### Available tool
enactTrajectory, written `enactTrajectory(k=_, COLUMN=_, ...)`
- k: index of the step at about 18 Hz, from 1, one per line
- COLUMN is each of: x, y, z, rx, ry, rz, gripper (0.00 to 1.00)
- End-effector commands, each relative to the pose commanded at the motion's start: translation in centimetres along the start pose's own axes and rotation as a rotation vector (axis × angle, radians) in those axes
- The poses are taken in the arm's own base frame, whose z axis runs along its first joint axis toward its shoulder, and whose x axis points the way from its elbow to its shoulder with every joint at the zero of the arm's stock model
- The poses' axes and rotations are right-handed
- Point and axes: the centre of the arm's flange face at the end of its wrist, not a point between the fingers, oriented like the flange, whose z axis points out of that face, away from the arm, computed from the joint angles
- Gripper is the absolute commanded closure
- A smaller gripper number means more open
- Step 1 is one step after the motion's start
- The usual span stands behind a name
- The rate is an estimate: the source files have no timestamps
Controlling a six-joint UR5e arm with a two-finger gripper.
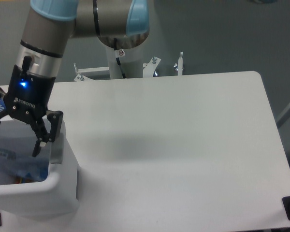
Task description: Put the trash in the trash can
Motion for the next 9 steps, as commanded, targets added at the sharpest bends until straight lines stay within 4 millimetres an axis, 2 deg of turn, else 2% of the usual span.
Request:
enactTrajectory(k=4, x=-6.8, y=-0.7, z=-2.5, rx=0.026, ry=-0.131, rz=-0.064, gripper=0.0)
enactTrajectory(k=5, x=-9.0, y=-0.6, z=-3.3, rx=0.03, ry=-0.174, rz=-0.087, gripper=0.0)
enactTrajectory(k=7, x=-12.1, y=-0.5, z=-4.6, rx=0.033, ry=-0.247, rz=-0.112, gripper=0.0)
enactTrajectory(k=9, x=-15.7, y=-0.6, z=-6.6, rx=0.043, ry=-0.315, rz=-0.125, gripper=0.0)
